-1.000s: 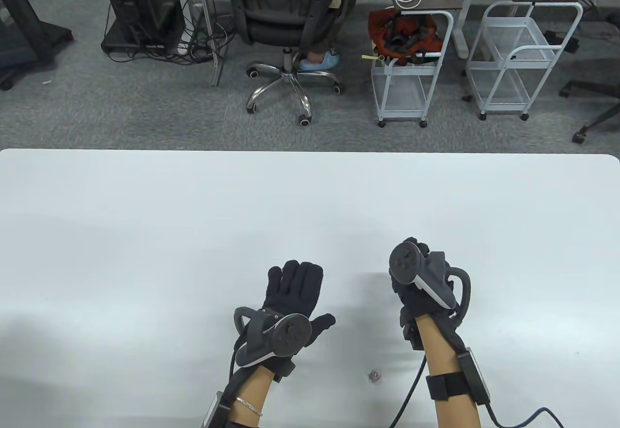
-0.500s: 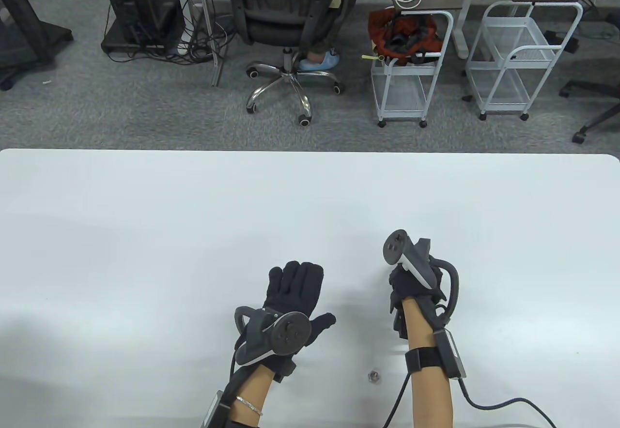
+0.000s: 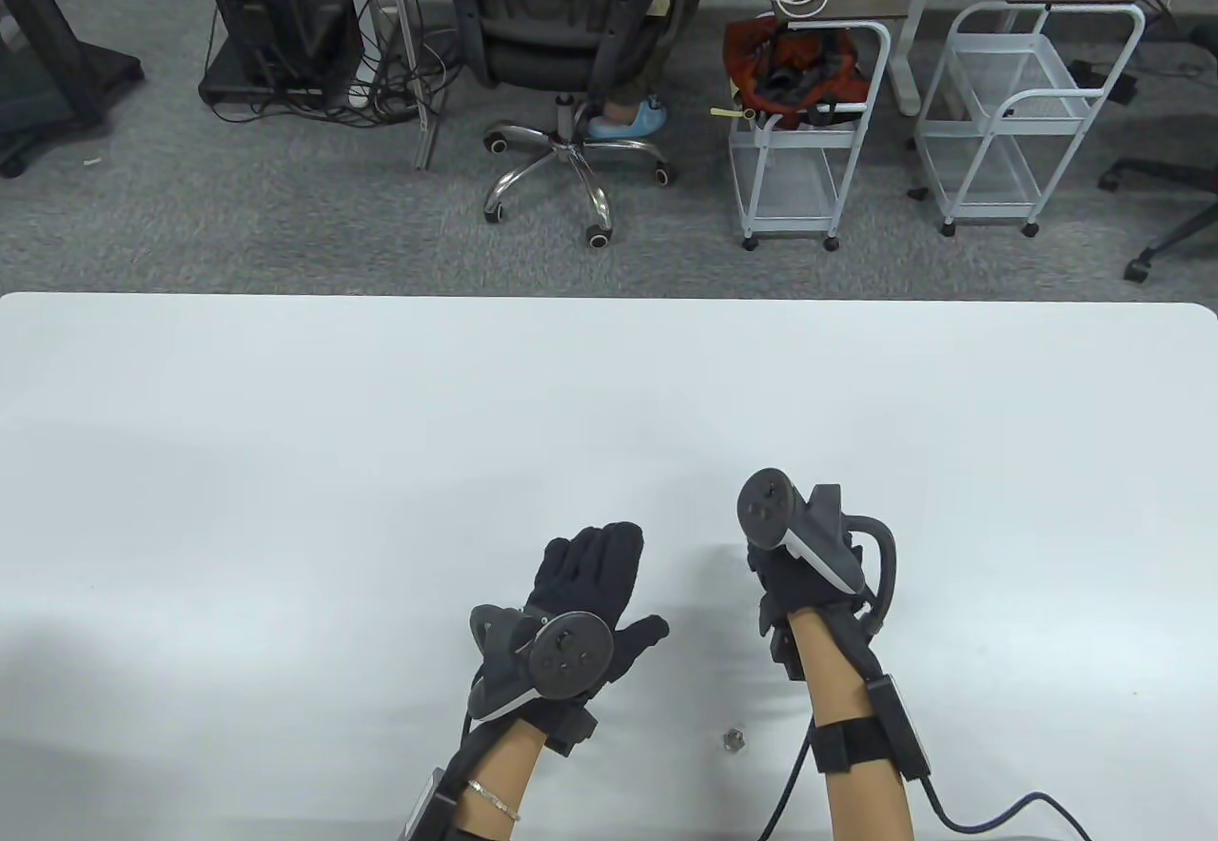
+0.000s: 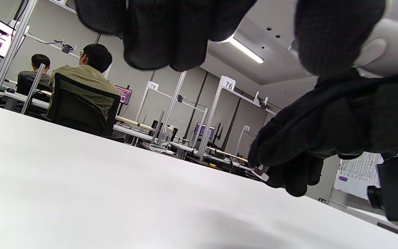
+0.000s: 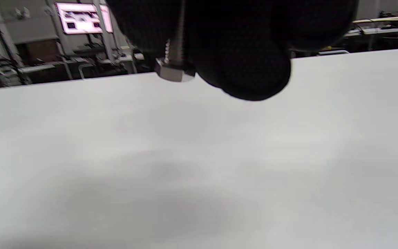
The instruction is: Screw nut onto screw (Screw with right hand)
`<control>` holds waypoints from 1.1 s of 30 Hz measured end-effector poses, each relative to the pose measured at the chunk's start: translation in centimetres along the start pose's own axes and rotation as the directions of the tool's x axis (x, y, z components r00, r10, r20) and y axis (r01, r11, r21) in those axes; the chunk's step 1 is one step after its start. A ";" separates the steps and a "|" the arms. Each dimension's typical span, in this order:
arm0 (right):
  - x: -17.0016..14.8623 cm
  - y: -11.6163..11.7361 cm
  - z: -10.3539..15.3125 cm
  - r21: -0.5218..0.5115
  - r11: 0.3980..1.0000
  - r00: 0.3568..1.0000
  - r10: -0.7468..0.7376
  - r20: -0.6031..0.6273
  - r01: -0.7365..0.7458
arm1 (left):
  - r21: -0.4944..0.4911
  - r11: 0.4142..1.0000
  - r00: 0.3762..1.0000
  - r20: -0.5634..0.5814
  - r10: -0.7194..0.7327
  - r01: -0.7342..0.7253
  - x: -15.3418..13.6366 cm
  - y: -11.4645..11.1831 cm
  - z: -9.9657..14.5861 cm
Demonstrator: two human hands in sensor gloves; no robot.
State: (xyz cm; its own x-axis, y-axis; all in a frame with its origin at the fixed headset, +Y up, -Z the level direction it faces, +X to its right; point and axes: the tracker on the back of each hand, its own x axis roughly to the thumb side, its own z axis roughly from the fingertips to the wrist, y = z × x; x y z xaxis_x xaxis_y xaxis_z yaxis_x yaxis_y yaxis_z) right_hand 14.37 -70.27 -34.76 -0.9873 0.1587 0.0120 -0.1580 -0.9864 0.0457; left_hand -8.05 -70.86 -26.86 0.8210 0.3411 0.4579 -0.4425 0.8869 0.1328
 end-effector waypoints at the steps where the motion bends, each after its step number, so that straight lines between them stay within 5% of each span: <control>1: 0.5 -0.5 0.9 -0.033 0.999 0.998 -0.035 0.044 0.037 | 0.003 1.000 1.000 -0.007 0.028 -0.028 0.1 0.0 0.0; 7: 2.2 -1.6 4.9 -0.093 0.942 0.924 -0.291 0.247 0.322 | 0.010 0.990 0.988 -0.055 0.143 -0.143 0.3 -0.5 -0.1; 17: 3.1 -0.1 6.9 0.043 0.808 0.731 -0.552 0.400 0.587 | 0.022 0.938 0.930 -0.124 0.347 -0.347 0.2 -1.1 -0.1; 25: 2.9 -0.3 7.5 0.061 0.856 0.766 -0.489 0.418 0.513 | 0.061 0.972 0.970 -0.076 0.231 -0.226 0.4 -0.2 -0.1; 30: 2.4 -0.5 8.2 0.119 0.969 0.900 -0.247 0.359 0.218 | 0.080 0.984 0.979 -0.113 0.167 -0.158 -0.6 0.1 0.1; 33: 2.0 0.6 8.6 0.184 0.981 0.939 -0.119 0.322 0.062 | 0.090 0.985 0.977 -0.142 0.157 -0.145 -1.2 0.2 0.1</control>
State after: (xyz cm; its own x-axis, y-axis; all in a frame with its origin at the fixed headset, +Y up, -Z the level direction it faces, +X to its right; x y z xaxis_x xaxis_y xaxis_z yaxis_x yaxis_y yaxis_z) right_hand 12.47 -70.12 -26.15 -0.9023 0.2807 0.3271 -0.2126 -0.9500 0.2289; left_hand -9.13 -71.10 -27.30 0.7839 0.5169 0.3438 -0.5878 0.7963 0.1429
